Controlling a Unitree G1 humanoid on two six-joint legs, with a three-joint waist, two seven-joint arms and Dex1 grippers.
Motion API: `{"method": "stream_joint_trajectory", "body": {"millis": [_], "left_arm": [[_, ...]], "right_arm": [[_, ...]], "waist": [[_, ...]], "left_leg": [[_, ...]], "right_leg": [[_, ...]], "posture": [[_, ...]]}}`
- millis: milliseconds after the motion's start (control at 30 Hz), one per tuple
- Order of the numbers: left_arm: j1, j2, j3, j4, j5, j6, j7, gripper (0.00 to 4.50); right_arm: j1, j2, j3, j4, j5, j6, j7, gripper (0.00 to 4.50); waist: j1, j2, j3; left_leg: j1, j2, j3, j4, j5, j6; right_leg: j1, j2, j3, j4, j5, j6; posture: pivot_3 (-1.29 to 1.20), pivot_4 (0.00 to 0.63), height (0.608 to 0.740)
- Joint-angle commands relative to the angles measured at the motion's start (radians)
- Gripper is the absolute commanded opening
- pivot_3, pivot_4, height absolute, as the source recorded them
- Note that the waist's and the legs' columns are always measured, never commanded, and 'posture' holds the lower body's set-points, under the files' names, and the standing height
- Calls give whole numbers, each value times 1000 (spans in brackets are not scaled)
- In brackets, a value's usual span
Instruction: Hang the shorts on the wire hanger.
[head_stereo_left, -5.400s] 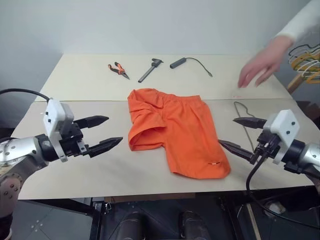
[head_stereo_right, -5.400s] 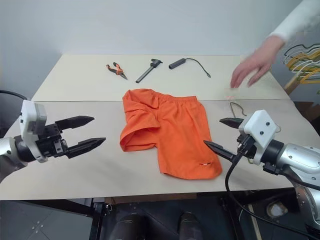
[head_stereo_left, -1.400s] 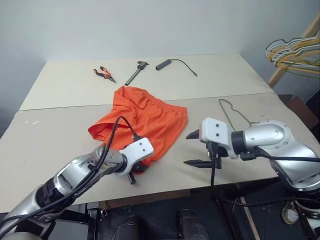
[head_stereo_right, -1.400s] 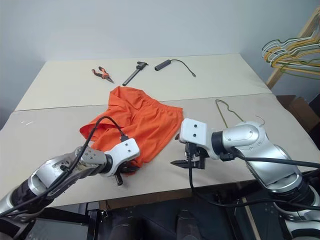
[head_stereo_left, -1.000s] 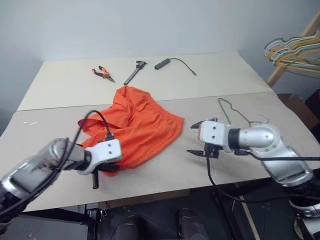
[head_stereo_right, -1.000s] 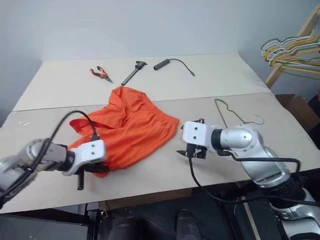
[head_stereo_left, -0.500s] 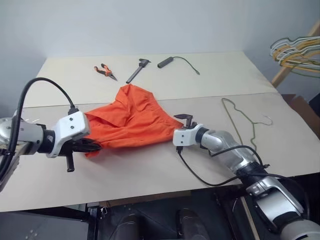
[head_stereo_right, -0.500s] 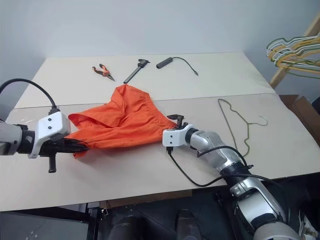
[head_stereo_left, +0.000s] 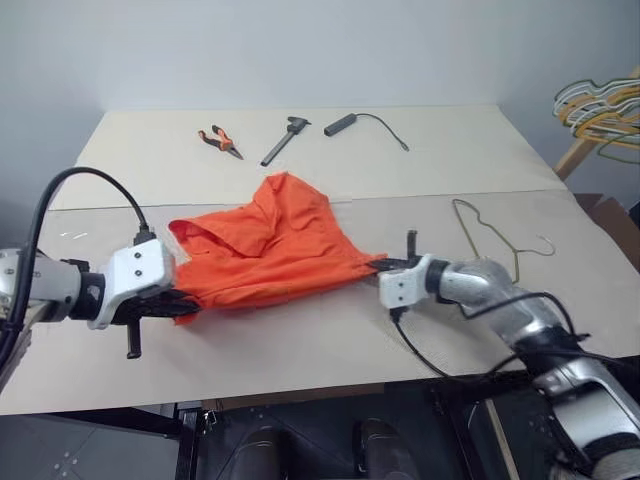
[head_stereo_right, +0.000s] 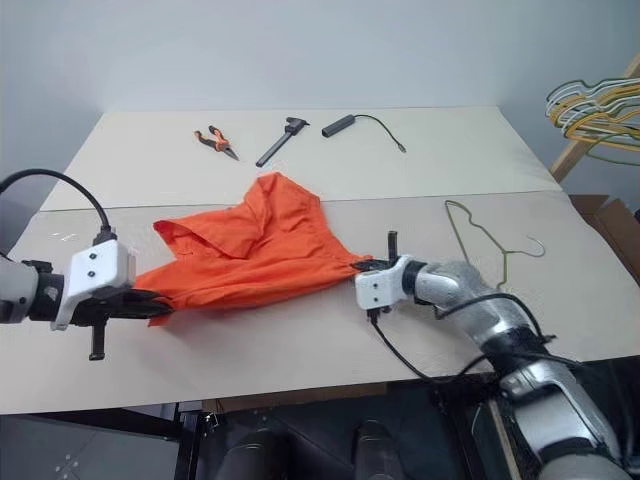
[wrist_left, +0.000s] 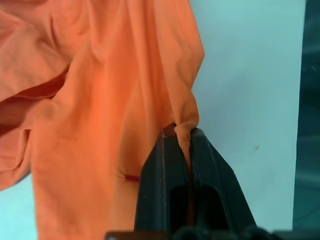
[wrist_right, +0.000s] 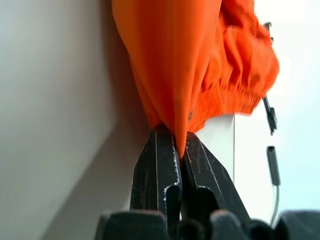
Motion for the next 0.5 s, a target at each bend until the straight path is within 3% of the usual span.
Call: {"method": "stream_joint_trajectory", "body": {"millis": [33,167,233,400,500], "left_arm": [[3,4,37,84,16,-151,-97,0],[-43,10,0,176,23,-255,-184,0],[-123,-20,-49,230,48,-278,-178,0],[-543,-235,-189,450,159,-149,25,0],[-867,-403,-242,748,314,-186,275,0]], "right_arm": [[80,-183,-105,-255,228,72,231,23],[120,-275,-178,-392,394,204,337,23],[68,-244,-192,-384,424,281,344,23],[-236,-15,-159,-109,275,452,177,23],[-509,164,-137,247,103,488,-90,23]], "waist": [[2,1,0],[-9,0,-1],[-13,1,-2],[-27,0,-6],[-37,-4,-10]], "left_leg": [[0,0,0,0,0,0],[1,2,0,1,-1,2],[3,2,0,2,-4,6],[13,1,-1,5,-5,9],[10,0,-1,9,-2,6]], "right_leg": [[0,0,0,0,0,0],[1,0,0,1,0,0],[2,0,0,1,1,-1],[16,0,-2,2,1,0],[14,0,-3,4,3,-1]], "posture": [[-81,84,740],[-86,83,740],[-131,73,740],[-155,57,740],[-159,45,740]]}}
